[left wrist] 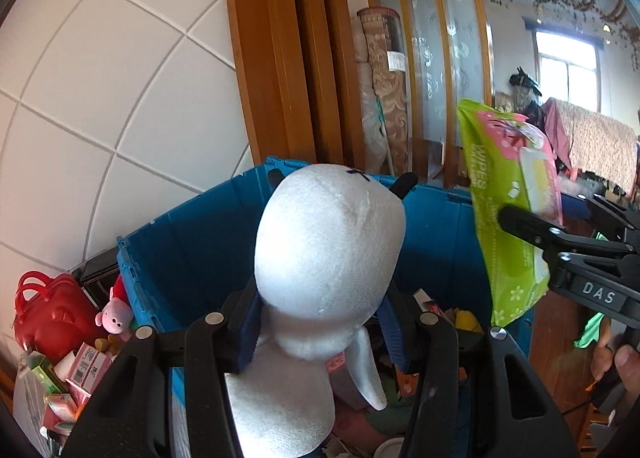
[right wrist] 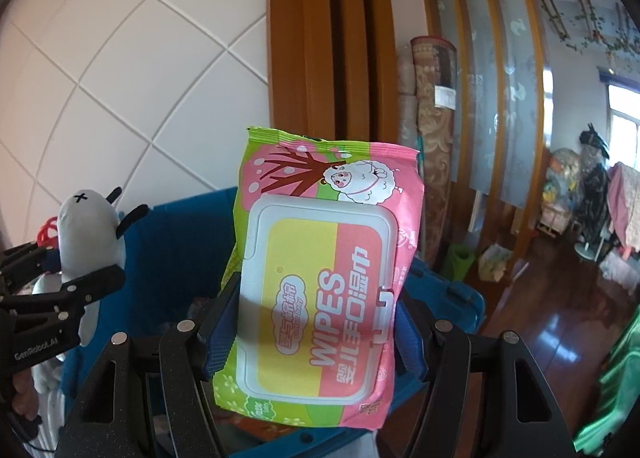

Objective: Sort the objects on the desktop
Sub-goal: 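Carry the white plush and wipes pack into the crate and release both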

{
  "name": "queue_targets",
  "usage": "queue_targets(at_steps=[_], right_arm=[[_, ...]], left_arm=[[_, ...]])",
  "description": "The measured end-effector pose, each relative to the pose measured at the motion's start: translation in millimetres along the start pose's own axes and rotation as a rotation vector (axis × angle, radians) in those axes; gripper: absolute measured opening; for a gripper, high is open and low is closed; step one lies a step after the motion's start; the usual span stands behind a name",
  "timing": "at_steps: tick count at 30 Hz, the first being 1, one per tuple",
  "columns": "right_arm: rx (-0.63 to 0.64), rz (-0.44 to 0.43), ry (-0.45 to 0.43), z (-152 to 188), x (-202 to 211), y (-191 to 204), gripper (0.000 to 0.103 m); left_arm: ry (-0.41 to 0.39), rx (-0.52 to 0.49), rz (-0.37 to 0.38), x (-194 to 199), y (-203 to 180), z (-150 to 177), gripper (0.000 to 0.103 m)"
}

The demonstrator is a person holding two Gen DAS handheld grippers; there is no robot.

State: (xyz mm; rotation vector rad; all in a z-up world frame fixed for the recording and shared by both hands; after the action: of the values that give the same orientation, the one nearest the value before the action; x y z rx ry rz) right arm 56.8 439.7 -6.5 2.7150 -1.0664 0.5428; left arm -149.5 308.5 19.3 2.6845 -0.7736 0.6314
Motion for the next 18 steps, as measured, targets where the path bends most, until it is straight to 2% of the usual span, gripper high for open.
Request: queue_targets(at_steps=[7, 18], right_arm=[[0.065, -0.013, 0.046, 8.8, -23.1, 7.2, 0.068], [0.094, -0.041, 0.061, 6.1, -50.2, 14.7, 0.068]], left_arm=[[0.036, 0.001, -0.027, -14.2, -5.4, 1.5, 0.051], [0.056, 0.026, -0.05, -27.2, 3.5, 1.3, 0.051]])
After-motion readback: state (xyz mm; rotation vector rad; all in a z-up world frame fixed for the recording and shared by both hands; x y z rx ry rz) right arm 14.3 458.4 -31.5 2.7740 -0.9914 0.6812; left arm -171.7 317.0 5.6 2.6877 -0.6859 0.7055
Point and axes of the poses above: each gripper's, at about its wrist camera, not at the fingertips, and x roughly against the way its jaws point, y to its left, z to its underside, the point moved 5 cm from there along -x, roughly the way its jaws point, and after that the axes turned 3 degrees about -z, right-handed, at the moved point
